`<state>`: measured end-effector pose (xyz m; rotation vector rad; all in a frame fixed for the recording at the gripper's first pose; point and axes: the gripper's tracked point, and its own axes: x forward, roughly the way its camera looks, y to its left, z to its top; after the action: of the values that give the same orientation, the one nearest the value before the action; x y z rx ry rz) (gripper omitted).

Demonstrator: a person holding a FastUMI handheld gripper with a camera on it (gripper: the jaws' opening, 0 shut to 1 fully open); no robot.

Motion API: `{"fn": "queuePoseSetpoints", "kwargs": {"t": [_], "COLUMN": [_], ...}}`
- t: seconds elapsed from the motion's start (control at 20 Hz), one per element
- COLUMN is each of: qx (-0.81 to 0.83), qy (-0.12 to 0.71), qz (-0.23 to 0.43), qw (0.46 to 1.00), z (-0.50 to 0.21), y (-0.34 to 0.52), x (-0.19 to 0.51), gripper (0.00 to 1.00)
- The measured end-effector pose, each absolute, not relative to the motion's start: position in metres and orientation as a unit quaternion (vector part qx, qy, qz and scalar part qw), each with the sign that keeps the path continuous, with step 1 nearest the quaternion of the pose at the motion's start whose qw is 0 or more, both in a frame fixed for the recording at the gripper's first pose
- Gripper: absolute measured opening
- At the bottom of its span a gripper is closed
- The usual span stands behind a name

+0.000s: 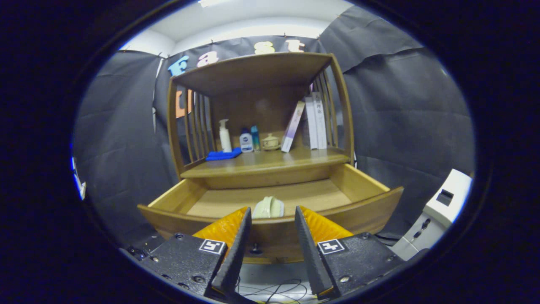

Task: Pull open the drawer, take out the items inside it, and place them on the countertop above the cabinet.

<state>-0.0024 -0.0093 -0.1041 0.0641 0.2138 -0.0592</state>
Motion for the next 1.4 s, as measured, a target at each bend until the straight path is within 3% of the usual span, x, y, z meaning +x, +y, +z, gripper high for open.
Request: {"fn": "queuePoseSetpoints", "kwargs": {"t": [0.35, 0.55, 0.75, 1.0, 1.4], "qx": [0.015, 0.025, 0.019, -0.005, 0.033], "qy": [0.053, 0.079, 0.130, 0.249, 0.475], "qz": [-0.011, 0.008, 0.004, 0.012, 0.018], "qw": [0.998, 0.997, 0.991, 0.968, 0.879], "z": [-0.009, 0.014, 0.012, -0.038, -0.161], "y": [-0.009, -0.001, 0.002, 0.014, 0.031], "x": [0.060, 0.099, 0.134, 0.170, 0.173], "gripper": [0.84, 0.92, 0.92, 0.92, 0.90]}}
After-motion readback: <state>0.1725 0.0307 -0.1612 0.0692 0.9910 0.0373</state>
